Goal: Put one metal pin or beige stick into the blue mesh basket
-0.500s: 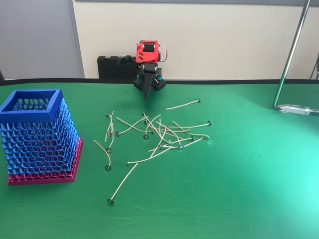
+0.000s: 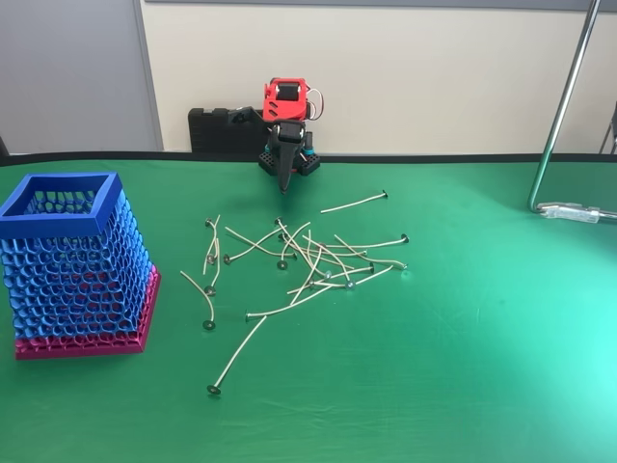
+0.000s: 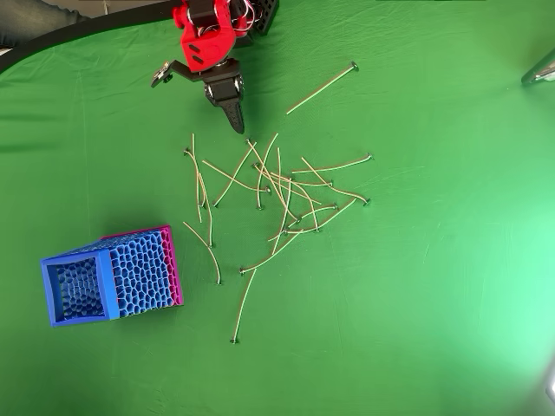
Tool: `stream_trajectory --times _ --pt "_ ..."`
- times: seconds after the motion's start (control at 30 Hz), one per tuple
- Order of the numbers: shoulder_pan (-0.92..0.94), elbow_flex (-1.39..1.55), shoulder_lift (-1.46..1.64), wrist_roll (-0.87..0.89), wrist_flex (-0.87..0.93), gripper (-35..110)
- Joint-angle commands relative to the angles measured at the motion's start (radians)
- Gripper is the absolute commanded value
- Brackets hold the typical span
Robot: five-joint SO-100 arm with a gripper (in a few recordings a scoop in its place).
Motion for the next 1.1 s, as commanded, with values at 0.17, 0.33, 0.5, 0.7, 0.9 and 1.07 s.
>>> stream_trajectory --times 0.17,0.33,0.5,0.7,0.9,1.07 --pt "-0.005 -0.003 0.009 -0.006 -0.012 1" --pt "0.0 -0.055 0.005 -0.005 0.048 0" --pt "-0.002 -0.069 -0.008 -0.005 0.063 0" --pt "0.009 -0.178 -0.12 0.005 0.094 0" --pt "0.028 -0.299 -0.245 0.014 0.124 0" --pt "0.031 -0.403 -0.351 0.025 0.167 0"
